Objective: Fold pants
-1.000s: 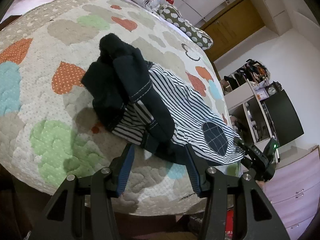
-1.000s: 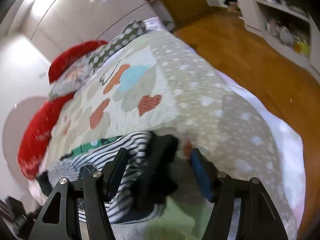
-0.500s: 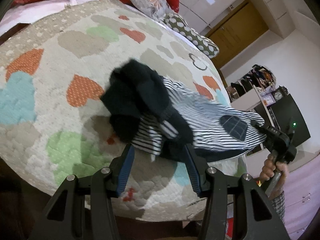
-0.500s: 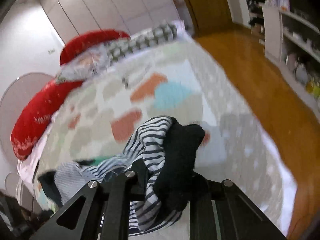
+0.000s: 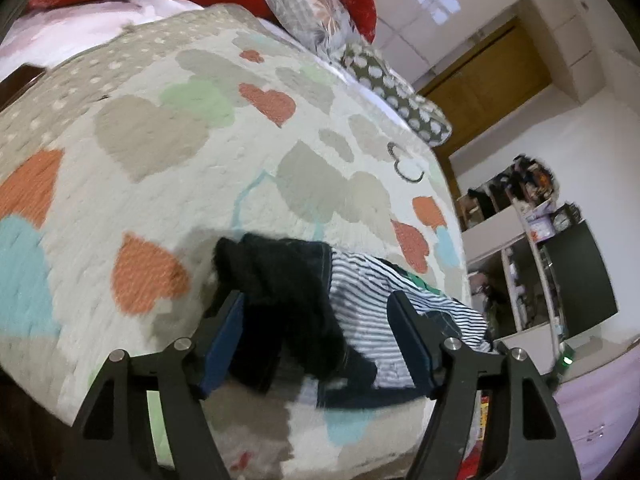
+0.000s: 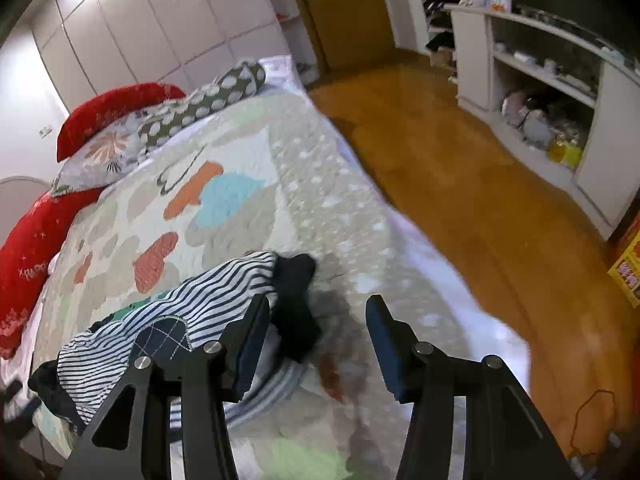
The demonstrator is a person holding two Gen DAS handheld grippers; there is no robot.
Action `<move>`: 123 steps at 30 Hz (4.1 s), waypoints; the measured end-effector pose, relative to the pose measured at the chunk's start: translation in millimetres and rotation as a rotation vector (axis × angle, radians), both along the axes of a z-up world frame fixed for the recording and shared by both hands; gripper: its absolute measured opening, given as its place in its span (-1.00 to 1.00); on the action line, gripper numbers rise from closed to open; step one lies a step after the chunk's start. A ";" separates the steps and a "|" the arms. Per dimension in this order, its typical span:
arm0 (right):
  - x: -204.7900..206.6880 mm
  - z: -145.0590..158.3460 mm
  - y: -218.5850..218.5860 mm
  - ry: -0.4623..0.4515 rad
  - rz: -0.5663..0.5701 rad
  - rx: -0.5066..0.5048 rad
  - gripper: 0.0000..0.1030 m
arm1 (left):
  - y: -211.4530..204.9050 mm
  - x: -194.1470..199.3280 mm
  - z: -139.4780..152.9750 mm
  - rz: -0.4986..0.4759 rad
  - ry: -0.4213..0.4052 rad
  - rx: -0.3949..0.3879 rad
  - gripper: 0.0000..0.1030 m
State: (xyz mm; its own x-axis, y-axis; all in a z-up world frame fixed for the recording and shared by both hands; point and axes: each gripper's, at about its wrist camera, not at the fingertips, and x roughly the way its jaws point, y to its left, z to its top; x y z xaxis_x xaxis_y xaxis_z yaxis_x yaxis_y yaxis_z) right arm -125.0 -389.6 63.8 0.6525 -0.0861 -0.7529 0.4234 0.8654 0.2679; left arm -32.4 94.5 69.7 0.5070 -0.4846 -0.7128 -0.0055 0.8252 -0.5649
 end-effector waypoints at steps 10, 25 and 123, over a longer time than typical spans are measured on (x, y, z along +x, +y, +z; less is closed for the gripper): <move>-9.1 41.7 44.9 -0.112 0.123 -0.005 0.06 | 14.5 -29.2 -63.5 0.096 0.164 -0.023 -0.80; 106.6 34.6 365.7 0.202 0.927 -0.023 0.21 | 41.2 -58.5 -84.1 0.017 0.063 -0.225 -0.58; 164.9 -39.2 166.8 0.093 0.427 -0.086 -0.25 | -111.1 98.1 -48.3 -0.136 -0.032 0.338 0.17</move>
